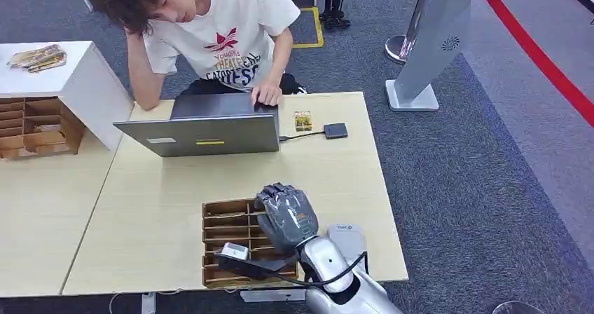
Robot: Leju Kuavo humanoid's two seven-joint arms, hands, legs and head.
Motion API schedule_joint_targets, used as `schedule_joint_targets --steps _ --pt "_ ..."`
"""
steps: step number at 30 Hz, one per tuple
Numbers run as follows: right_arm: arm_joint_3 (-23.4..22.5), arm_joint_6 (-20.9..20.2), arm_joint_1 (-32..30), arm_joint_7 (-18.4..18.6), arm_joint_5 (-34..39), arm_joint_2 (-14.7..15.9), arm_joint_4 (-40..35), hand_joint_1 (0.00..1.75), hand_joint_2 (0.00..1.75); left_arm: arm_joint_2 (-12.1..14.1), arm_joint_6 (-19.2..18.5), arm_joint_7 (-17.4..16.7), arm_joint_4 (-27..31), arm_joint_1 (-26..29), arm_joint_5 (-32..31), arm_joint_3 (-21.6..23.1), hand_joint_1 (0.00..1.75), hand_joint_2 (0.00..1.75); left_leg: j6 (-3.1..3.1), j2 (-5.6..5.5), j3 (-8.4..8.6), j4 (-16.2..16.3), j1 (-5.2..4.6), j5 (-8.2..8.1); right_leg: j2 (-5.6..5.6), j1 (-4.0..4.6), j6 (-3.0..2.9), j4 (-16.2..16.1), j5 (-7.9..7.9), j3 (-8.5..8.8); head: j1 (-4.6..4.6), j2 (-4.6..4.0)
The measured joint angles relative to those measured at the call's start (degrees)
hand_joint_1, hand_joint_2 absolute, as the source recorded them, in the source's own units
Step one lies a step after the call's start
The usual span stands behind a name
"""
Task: Pass the card to the sensor for recognition and then transmit it.
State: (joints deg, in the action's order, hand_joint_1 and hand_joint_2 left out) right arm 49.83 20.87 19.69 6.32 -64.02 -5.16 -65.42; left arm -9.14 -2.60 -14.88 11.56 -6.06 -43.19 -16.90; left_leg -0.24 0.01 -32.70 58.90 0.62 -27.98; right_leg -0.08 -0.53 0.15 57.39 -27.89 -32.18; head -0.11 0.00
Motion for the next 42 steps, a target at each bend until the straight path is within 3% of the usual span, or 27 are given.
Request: schedule_joint_targets --steps 23,27,32,42 --pt "-0.3 -0.1 0.5 0.0 0.1 -0.3 1.7 1.08 1.75 0.0 -0.1 0.0 0.0 0.0 0.0 0.0 0.0 0.0 0.0 0.0 0.0 0.0 0.0 0.0 0.0 0.0 0.0 0.0 0.0 0.0 0.0 0.0" --pt "-0.3 -0.1 0.7 0.0 0.1 -0.3 2.1 0.94 1.75 0.0 -0.1 0.0 0.0 0.0 0.0 0.0 0.0 0.0 0.0 0.0 0.0 0.0 0.0 0.0 0.0 0.0 0.0 0.0 0.0 0.0 0.0 0.0" --pt "-0.3 -0.2 0.9 0.0 -0.1 -0.5 2.9 0.94 1.75 0.0 -0.1 -0.1 0.0 0.0 0.0 0.0 0.0 0.0 0.0 0.0 0.0 0.0 0.0 0.0 0.0 0.0 0.0 0.0 0.0 0.0 0.0 0.0" --pt "-1.0 -0.2 1.4 0.0 -0.3 -1.0 4.1 1.45 1.75 0.0 -0.1 -0.3 0.0 0.0 0.0 0.0 0.0 0.0 0.0 0.0 0.02 0.0 0.0 0.0 0.0 0.0 0.0 0.0 0.0 0.01 0.0 0.0"
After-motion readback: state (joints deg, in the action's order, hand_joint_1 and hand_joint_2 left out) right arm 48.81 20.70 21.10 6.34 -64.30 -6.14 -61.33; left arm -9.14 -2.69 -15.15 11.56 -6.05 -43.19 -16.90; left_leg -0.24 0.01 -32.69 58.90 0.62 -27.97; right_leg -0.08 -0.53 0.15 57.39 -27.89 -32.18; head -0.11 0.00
